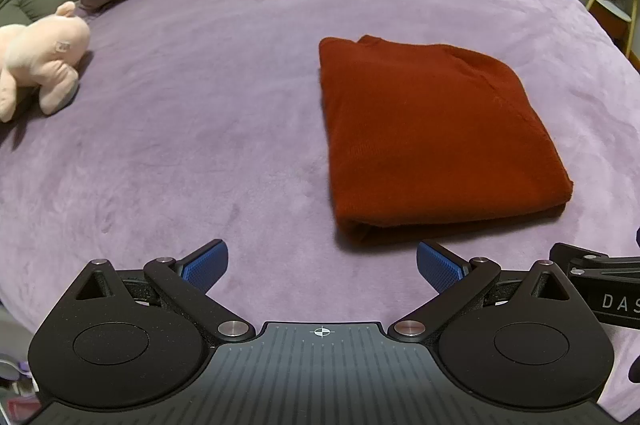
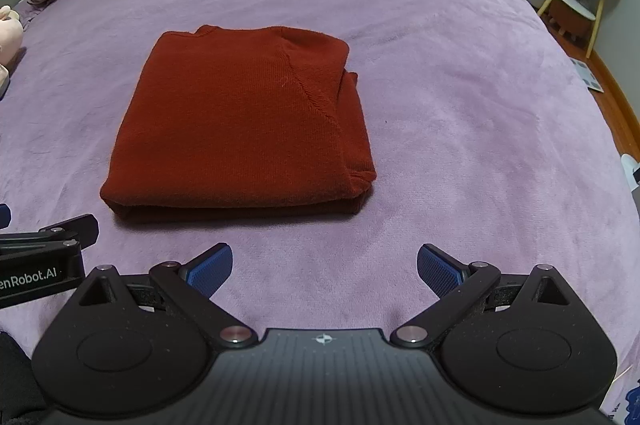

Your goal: Fold small clothes

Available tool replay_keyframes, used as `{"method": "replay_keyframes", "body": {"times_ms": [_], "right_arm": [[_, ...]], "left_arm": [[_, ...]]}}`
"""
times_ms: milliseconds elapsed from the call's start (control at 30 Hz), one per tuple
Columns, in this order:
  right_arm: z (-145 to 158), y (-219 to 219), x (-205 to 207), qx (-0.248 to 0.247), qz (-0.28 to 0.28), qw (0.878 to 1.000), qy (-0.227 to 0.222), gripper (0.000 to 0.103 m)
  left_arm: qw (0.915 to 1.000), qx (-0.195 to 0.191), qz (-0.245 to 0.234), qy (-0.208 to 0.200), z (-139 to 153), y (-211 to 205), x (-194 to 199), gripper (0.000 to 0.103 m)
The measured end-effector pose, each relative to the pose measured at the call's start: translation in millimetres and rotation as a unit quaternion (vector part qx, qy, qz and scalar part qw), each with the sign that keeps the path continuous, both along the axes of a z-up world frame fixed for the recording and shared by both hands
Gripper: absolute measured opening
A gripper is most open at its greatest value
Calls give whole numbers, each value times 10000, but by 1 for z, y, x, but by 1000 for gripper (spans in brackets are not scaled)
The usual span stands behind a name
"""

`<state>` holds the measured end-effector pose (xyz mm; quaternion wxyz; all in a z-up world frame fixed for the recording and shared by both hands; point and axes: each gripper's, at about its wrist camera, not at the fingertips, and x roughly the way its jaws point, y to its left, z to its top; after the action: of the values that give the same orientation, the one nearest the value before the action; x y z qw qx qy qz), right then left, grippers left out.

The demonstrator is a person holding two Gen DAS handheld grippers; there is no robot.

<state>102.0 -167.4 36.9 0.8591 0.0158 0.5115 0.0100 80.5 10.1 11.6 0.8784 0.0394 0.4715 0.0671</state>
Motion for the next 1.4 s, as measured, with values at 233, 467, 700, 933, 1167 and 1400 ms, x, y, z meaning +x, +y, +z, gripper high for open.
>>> {"method": "replay_keyframes", "body": {"times_ms": [233,467,700,933,1167,1400], "right_arm": [[-1,-1,1,-6,-7,10000,-8,99],[-3,-2,2,5,-11,10000,9,99],[-2,-1,2,7,-15,10000,-2,99],[-2,-1,2,-11,3,10000,-10,99],[1,4,0,-119,53,9999,-71,99],[2,7,-2,-133,76,9998,-88,99]], "left_arm": [[10000,7,-24,18,-2,0,1,103],[10000,24,-59,29,-2,0,2,103],[10000,28,-65,27,-2,-1,3,103],[10000,39,-71,15,-3,-2,4,103],[10000,15,-53,14,-2,-3,4,103],[10000,-22,-54,-48,0,-1,2,103]]}}
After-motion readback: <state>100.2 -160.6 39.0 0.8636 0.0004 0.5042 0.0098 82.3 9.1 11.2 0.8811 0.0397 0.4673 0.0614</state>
